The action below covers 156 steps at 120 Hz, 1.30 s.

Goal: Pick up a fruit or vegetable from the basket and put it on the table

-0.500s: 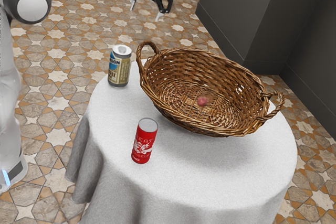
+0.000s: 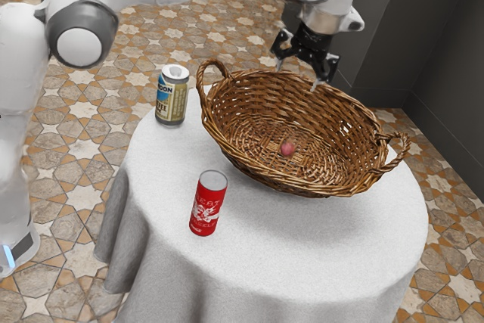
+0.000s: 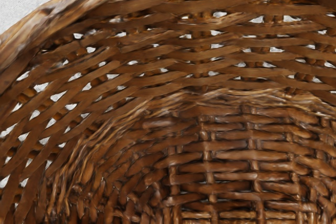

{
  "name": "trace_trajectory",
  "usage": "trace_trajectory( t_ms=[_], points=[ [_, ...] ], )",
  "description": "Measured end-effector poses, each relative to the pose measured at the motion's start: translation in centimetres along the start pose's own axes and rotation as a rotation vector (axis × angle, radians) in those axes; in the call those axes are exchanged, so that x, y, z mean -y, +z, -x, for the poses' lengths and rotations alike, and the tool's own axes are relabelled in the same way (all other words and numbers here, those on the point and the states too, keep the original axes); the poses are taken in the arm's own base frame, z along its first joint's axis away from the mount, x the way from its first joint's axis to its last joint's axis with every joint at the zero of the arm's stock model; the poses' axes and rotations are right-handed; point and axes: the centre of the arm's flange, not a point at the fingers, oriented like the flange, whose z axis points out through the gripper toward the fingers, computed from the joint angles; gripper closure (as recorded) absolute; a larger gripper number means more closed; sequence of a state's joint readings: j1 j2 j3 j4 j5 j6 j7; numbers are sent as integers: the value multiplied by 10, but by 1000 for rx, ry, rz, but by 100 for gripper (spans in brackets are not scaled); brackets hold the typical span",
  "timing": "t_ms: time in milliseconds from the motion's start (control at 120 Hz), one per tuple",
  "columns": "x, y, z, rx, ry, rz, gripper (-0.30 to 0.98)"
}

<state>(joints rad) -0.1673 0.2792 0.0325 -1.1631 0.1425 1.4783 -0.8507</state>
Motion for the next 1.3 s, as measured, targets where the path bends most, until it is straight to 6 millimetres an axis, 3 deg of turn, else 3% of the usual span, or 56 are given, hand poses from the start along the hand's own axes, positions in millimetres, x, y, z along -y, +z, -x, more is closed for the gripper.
trace_trajectory(
  t_ms=[83, 183, 350, 508, 592, 742, 817, 892, 1000, 1100, 1300],
  points=[
    [-23, -15, 22, -31, 99, 66, 0],
    [-17, -28, 32, -35, 147, 104, 0],
    [2, 21, 95, 46, 242, 66, 1],
    [-5, 32, 130, 17, 305, 123, 2],
    [-1, 44, 123, 15, 292, 135, 3],
    [41, 58, 66, 3, 178, 148, 5],
    [51, 60, 52, -3, 152, 156, 6],
    [45, 57, 56, -13, 169, 171, 6],
    [25, 52, 76, -20, 225, 195, 6],
    [15, 59, 90, -2, 255, 202, 6],
    [22, 85, 78, 43, 240, 191, 7]
  ],
)
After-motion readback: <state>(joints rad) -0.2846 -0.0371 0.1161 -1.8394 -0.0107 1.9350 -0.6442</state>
